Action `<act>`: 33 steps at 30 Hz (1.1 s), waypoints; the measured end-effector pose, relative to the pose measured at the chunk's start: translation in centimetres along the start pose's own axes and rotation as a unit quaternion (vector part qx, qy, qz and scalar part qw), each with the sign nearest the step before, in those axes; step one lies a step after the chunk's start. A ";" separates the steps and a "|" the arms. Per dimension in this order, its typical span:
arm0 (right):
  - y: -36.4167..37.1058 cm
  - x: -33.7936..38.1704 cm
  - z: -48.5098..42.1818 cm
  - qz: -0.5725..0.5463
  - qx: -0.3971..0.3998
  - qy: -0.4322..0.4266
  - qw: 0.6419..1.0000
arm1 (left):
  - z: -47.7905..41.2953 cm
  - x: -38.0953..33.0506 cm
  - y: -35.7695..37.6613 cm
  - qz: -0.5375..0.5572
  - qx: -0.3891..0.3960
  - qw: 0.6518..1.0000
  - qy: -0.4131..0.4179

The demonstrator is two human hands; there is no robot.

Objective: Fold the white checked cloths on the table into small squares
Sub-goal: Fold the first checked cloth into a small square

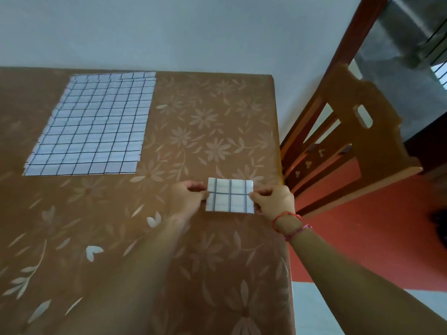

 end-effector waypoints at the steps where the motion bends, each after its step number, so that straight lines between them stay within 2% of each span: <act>1: 0.1 -0.1 -0.4 -0.001 0.001 0.001 1.000 | -0.4 -0.1 0.2 -0.010 -0.001 1.000 0.004; 24: 2.5 -0.8 -3.1 0.002 0.003 0.000 1.000 | -5.6 1.4 1.0 -0.104 -0.015 0.994 0.034; 29: 2.2 -0.7 -3.1 0.020 0.000 -0.019 1.000 | -5.3 1.2 0.7 -0.156 -0.027 0.983 0.092; 31: 1.7 0.1 -2.6 0.070 -0.023 -0.067 0.995 | -4.6 0.5 0.2 -0.221 -0.057 0.959 0.169; 33: 1.8 1.5 -1.9 0.125 -0.049 -0.159 0.978 | -3.5 -0.2 0.0 -0.273 -0.059 0.922 0.270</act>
Point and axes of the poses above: each hand's wrist, its own z-axis away from the middle knuckle, its own y-axis out of the palm, x = y × z, the point moved 5 cm from there along -z, towards the middle knuckle, and after that the axes turned 8 degrees about -z, right-handed, at the moved point
